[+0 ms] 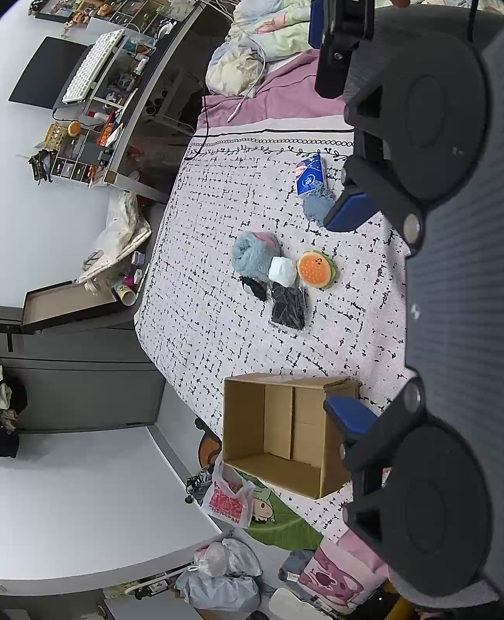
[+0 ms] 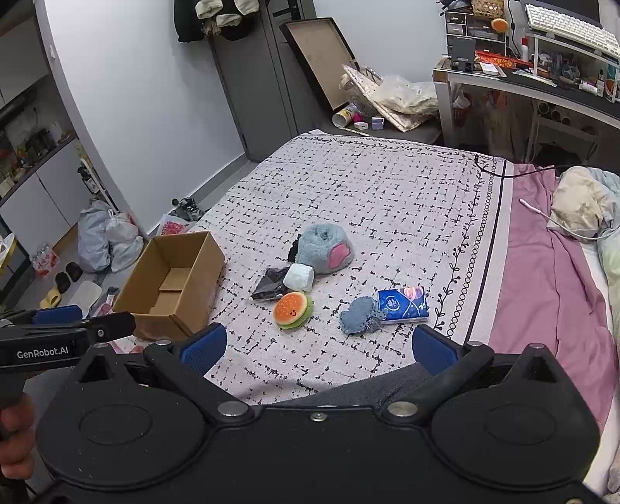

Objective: Organize soft objects

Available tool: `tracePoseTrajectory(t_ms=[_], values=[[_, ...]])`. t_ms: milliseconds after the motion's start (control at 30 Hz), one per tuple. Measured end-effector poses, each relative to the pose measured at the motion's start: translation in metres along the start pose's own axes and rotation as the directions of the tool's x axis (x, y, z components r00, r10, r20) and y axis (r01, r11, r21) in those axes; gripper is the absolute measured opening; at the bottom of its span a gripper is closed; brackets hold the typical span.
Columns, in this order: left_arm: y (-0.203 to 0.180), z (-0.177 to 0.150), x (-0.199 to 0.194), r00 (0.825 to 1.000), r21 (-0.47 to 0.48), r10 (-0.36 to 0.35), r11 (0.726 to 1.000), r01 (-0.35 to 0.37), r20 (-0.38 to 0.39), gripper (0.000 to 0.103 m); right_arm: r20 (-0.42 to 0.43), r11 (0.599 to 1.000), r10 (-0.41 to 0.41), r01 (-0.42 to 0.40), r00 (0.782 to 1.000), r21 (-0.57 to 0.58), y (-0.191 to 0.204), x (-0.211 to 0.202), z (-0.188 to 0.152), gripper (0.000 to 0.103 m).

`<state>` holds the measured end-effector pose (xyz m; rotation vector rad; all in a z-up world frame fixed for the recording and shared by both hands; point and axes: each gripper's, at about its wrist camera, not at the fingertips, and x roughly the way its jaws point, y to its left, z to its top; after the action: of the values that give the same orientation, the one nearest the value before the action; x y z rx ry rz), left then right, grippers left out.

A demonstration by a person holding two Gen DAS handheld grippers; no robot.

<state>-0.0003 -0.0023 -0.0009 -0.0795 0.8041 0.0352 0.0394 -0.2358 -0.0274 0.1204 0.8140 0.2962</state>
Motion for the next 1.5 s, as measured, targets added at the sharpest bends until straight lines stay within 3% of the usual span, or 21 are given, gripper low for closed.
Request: tracePoseTrajectory(t_ms=[1333, 1500], values=[[-0.0029, -0.0027, 0.0, 1.0, -0.007, -0.019, 1.0, 0.019, 0.004, 0.091, 0.001, 1.0, -0.014, 0.014, 1.0, 0.027, -0.0049, -0.0007, 0.0, 0.103], [-0.0034, -0.0033, 0.0, 1.0, -0.007, -0.022, 1.0, 0.023, 0.005, 0.091, 0.001, 0.999, 0.019, -0.019, 1.0, 0.045, -0.0078, -0.0001, -0.0013, 0.103]])
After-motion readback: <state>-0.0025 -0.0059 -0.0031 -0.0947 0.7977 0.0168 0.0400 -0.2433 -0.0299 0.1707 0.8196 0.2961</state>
